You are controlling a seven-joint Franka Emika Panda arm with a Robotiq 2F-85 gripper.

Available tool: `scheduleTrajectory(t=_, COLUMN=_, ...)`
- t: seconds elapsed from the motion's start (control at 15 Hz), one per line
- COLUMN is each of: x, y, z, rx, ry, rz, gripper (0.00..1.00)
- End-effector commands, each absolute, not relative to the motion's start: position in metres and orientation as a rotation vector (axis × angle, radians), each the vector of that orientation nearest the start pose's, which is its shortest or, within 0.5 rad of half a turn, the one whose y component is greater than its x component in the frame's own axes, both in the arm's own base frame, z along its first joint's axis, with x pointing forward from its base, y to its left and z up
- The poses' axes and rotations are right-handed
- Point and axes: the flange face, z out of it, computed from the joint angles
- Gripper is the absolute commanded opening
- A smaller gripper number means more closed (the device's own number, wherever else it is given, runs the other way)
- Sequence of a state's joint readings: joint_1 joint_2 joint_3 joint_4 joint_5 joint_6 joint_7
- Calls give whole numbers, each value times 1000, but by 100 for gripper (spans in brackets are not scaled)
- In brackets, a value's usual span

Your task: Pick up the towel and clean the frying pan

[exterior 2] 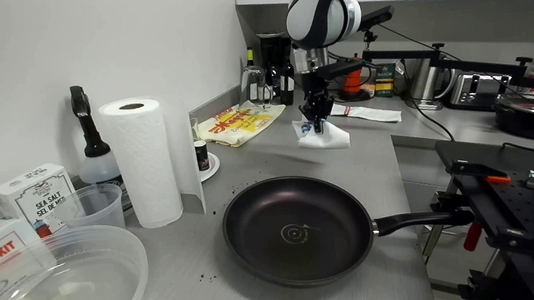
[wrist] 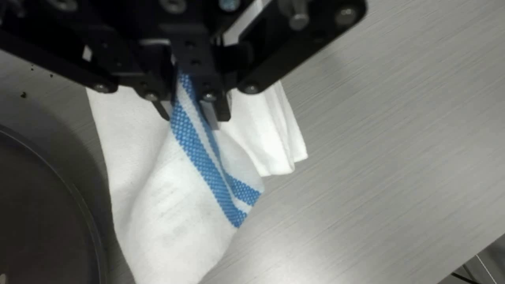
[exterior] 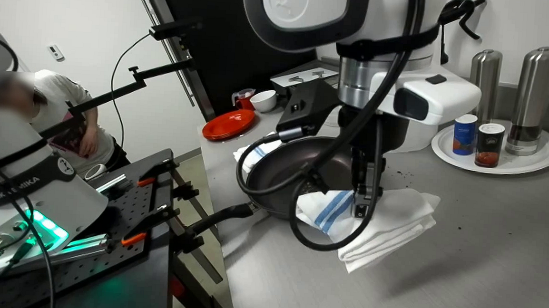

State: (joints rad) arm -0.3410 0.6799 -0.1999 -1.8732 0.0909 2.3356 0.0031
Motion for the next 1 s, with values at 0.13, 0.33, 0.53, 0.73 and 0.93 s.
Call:
scheduleTrajectory(t=0.13, x=543, y=-313, z=100, rx=-3033, ry=798, rz=351, gripper=3)
scheduleTrajectory(t=0.33, x=547, y=-314, z=83, rx=-3032, ry=770, rz=378, gripper=3)
scheduleTrajectory(t=0.53, x=547, y=-318, z=70, rx=-3025, ry=775, rz=407, gripper=3)
scheduleTrajectory(t=0.73, x=545, y=-324, z=62, rx=-3024, ry=784, rz=431, gripper=3)
scheduleTrajectory(t=0.93, x=542, y=-329, z=60, rx=-3018, ry=788, rz=457, gripper=40)
